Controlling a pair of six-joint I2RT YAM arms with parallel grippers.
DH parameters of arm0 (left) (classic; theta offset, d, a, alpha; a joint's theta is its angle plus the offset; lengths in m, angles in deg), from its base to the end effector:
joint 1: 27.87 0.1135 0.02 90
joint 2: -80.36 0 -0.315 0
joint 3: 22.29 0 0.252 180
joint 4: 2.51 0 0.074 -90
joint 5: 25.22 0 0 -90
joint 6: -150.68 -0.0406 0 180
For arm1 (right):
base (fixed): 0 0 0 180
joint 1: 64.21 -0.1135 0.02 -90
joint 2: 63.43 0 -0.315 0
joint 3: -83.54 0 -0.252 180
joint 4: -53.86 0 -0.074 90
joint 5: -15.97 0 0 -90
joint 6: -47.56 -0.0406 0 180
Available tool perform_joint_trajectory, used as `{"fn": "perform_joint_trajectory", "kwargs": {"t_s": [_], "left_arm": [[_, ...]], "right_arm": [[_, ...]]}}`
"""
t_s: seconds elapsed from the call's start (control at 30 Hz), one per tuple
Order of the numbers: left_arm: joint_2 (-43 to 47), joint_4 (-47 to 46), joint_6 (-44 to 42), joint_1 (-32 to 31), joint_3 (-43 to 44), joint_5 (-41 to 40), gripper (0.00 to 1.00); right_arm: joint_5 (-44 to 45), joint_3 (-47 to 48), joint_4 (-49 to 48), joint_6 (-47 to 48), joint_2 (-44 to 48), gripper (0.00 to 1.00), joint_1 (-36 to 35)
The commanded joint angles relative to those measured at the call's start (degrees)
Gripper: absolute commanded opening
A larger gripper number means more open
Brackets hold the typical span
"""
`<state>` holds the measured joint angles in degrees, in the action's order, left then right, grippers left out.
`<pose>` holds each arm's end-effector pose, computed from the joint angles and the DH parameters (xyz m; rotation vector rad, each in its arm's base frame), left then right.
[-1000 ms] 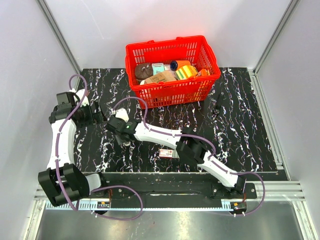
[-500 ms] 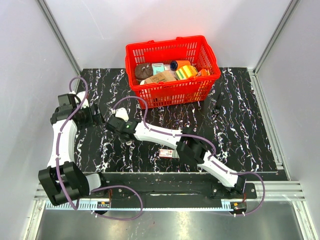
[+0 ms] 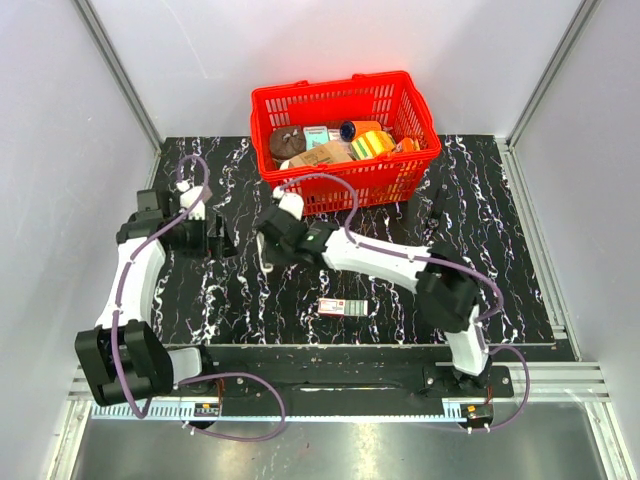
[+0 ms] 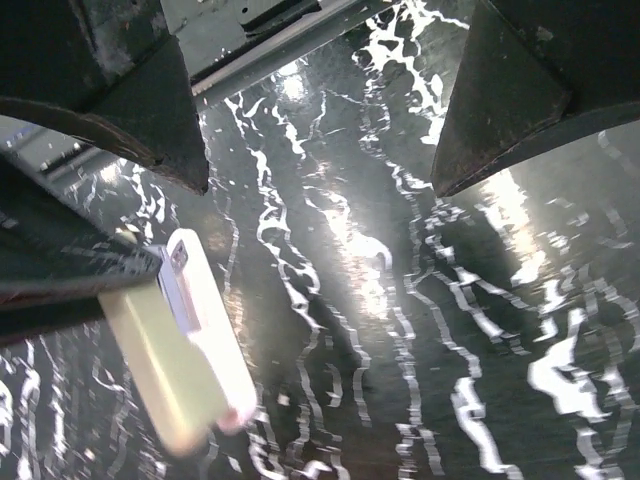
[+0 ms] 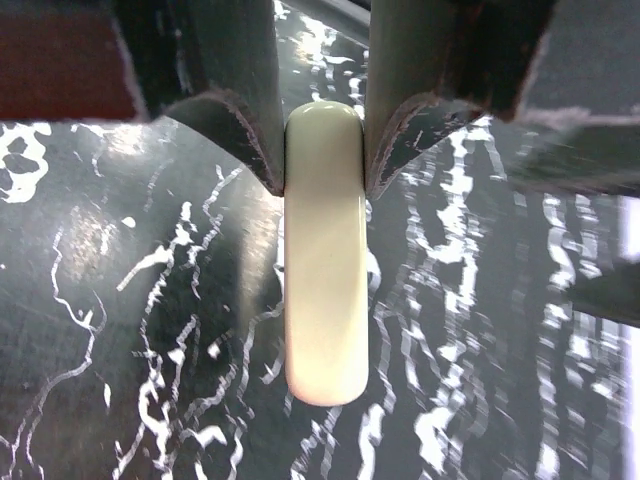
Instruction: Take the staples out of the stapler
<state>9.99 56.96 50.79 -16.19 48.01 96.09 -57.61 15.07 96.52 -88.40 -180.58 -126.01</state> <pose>0.2210 0.0241 0.3162 0.1498 2.4723 -0.5541 0.2415 0.4261 0.2848 -0.2030 2.4314 0.5427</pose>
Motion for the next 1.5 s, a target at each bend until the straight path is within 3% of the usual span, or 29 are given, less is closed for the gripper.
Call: {"fn": "perform_joint_trajectory", "kwargs": {"t_s": [0.0,0.33,0.43,0.53,0.77,0.87,0.97,1.27,1.47], "left_arm": [[-1.61,0.80,-6.80,-2.89,-1.33,9.46,0.99],[-5.39,3.61,-13.40,-4.12,-0.37,20.37,0.97],[-6.27,3.62,-14.36,-5.00,-0.11,20.19,0.87],[-8.29,5.80,-16.12,-5.00,0.77,21.77,0.67],[-8.56,6.43,-17.36,-5.00,1.04,22.39,0.55],[-7.59,5.46,-17.01,-5.00,0.95,21.52,0.38],[-6.98,5.02,-16.74,-5.00,1.30,19.85,0.00],[-4.96,4.76,-18.23,-5.00,2.00,15.89,0.00],[-3.46,2.74,-22.01,-5.00,0.60,8.44,0.00]], "right_arm": [[-4.29,-4.50,-14.02,-6.77,7.01,0.00,1.07],[-8.51,-7.49,-20.18,-10.47,9.04,0.00,1.51],[-9.13,-7.93,-20.97,-11.08,9.12,0.00,1.59],[-9.92,-9.07,-22.46,-11.79,9.74,0.00,1.77],[-11.33,-10.74,-24.57,-12.67,10.18,0.00,1.95],[-12.12,-11.44,-25.28,-13.02,10.62,0.00,1.95],[-12.82,-12.06,-25.54,-13.02,10.88,0.00,2.03],[-14.93,-17.06,-26.25,-11.35,13.69,0.00,3.61],[-20.11,-23.13,-26.34,-6.62,15.36,0.00,5.81]]}}
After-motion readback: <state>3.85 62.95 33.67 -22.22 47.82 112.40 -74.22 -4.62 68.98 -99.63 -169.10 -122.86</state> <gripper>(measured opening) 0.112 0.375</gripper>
